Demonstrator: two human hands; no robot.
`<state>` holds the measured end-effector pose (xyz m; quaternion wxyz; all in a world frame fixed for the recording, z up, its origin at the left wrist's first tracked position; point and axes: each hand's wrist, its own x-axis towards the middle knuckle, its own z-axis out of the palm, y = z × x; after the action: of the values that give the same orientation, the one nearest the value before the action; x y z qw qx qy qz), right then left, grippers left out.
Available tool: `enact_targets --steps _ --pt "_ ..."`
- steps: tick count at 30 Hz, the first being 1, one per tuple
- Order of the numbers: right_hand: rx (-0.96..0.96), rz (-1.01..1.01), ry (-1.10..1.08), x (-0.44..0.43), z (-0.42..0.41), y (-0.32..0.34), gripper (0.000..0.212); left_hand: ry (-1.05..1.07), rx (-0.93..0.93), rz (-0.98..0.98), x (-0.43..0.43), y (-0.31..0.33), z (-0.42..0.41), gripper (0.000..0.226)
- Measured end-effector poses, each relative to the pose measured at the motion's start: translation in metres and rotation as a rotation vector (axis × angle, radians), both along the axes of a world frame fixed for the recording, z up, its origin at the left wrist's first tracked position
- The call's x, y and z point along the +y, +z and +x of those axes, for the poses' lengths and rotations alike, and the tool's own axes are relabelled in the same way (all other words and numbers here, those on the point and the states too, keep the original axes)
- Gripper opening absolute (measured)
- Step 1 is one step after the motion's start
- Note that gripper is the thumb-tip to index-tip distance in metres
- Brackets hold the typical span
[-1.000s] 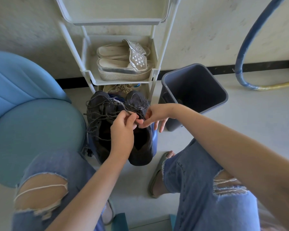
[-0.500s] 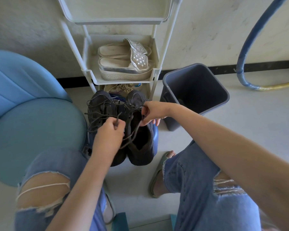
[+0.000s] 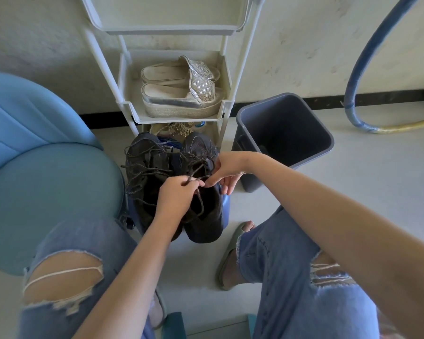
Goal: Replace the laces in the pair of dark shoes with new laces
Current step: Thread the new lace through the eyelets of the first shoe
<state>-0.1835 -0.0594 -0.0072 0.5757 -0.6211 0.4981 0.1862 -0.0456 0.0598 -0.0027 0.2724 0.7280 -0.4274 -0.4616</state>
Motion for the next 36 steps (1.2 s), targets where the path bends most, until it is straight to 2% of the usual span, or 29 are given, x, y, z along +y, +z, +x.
enact_targets --steps 4,6,9,12,15,19,23,27,30,33,34,36 --pt "0.034 0.002 0.000 -0.002 -0.001 0.000 0.040 -0.001 0.260 0.109 0.012 0.022 0.018 0.029" --pt "0.044 0.000 0.003 -0.002 -0.001 0.000 0.040 -0.013 0.299 0.127 0.012 0.032 0.033 0.037" --pt "0.045 0.000 0.004 -0.001 0.000 0.001 0.036 -0.059 0.200 0.163 0.007 0.038 0.053 0.041" --pt "0.047 -0.004 0.005 -0.001 0.001 0.001 0.038 -0.092 0.095 0.252 0.003 0.028 0.052 0.033" --pt "0.044 -0.011 0.022 -0.001 0.001 0.000 0.039 -0.113 -0.064 0.183 0.001 0.012 0.034 0.025" --pt "0.047 -0.034 0.045 -0.001 0.002 0.000 0.036 0.015 -0.037 0.033 -0.005 0.005 0.010 0.036" --pt "0.055 -0.065 0.066 -0.001 0.003 -0.002 0.026 -0.005 -0.063 -0.036 -0.005 -0.003 -0.002 0.040" --pt "0.034 -0.055 0.076 -0.003 0.002 -0.002 0.022 -0.060 -0.103 -0.100 -0.002 -0.011 -0.008 0.022" --pt "0.027 -0.036 0.091 -0.004 0.002 -0.001 0.023 -0.040 -0.080 -0.074 -0.003 -0.011 -0.004 0.019" --pt "0.031 -0.030 0.095 -0.006 0.002 -0.004 0.025 -0.100 -0.021 0.113 -0.008 -0.005 0.002 0.022" --pt "0.028 -0.035 0.094 -0.007 0.002 -0.005 0.027 -0.096 -0.054 0.139 -0.011 -0.003 0.005 0.023" --pt "0.017 -0.049 0.098 -0.009 0.001 -0.006 0.030 -0.022 -0.202 -0.015 -0.017 0.001 0.013 0.025"
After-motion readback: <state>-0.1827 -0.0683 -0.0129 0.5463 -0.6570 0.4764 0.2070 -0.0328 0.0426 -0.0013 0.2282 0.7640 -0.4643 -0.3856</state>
